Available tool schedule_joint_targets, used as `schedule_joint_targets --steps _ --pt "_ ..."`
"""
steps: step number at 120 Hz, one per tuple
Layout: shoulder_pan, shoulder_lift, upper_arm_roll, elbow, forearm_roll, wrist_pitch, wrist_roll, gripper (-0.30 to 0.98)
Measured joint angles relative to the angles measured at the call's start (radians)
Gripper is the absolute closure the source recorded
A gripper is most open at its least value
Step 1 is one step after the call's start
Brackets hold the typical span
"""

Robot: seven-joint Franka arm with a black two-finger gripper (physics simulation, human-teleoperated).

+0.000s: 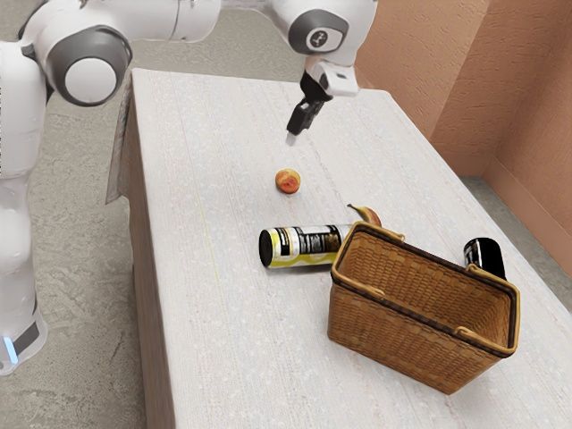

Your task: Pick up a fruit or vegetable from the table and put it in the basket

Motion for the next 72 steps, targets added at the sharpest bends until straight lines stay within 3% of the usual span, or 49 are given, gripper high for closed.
schedule_joint_targets --steps 26,72 --pt "0.053 0.117 0.003 -0.004 -0.035 0.012 0.276 0.00" --pt "0.072 0.158 0.003 0.010 -0.074 0.064 0.575 0.00"
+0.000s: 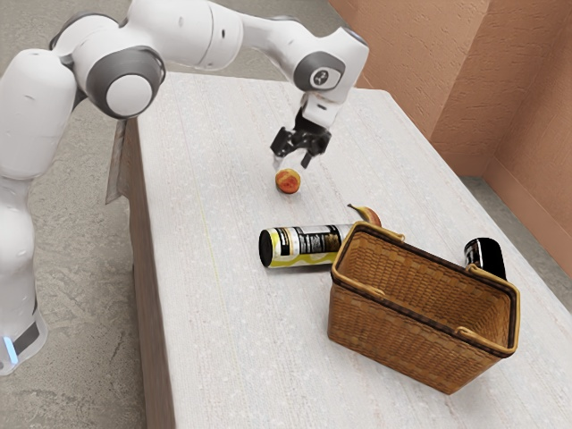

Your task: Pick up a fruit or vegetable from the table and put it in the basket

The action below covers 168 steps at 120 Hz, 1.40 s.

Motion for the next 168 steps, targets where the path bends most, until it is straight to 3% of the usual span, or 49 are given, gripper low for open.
schedule_joint_targets --steps 66,168 --pt "0.039 0.048 0.001 -0.010 -0.062 0.058 0.195 0.00" --pt "0.049 0.058 0.003 -0.062 -0.102 0.084 0.285 0.00"
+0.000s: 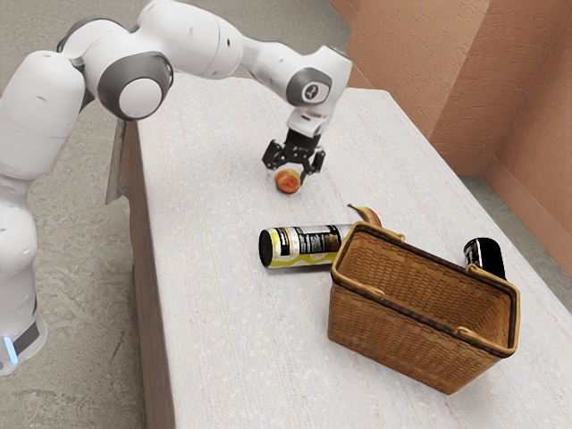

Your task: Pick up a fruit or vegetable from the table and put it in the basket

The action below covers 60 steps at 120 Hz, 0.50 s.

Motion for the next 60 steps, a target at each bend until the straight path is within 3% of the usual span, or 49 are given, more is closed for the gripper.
schedule_joint_targets --steps 60 --pt "-0.003 -0.002 0.000 -0.019 -0.003 0.012 0.014 0.00"
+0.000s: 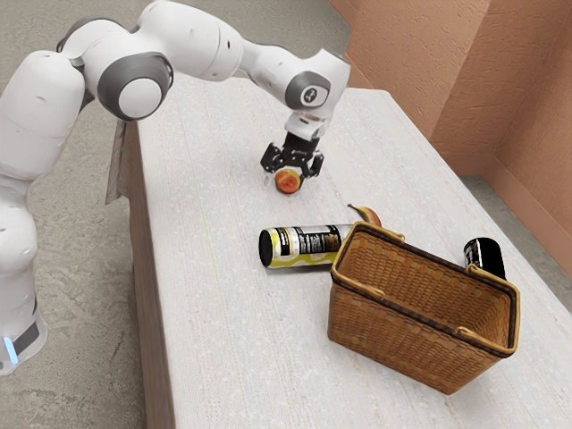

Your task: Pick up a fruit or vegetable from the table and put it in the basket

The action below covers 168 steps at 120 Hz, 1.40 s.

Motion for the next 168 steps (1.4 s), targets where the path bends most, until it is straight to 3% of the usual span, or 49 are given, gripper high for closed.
schedule_joint_targets --steps 12,33,73,82,97,112,135,168 --pt "0.000 -0.001 0.000 -0.001 -0.001 0.004 0.002 0.00" --pt "-0.001 -0.008 0.000 0.001 -0.004 0.021 -0.008 0.31" --pt "-0.011 -0.058 -0.008 0.037 0.001 0.035 -0.024 0.41" --pt "-0.031 -0.060 -0.060 0.142 0.041 0.034 -0.026 0.41" --pt "-0.046 0.028 -0.244 0.462 0.133 0.026 -0.029 0.42" --pt "-0.186 0.148 -0.309 0.715 0.202 0.019 -0.032 0.44" --pt "-0.337 0.235 -0.338 0.791 0.229 0.015 -0.035 0.44" --pt "-0.374 0.299 -0.369 0.807 0.224 0.015 -0.042 0.45"
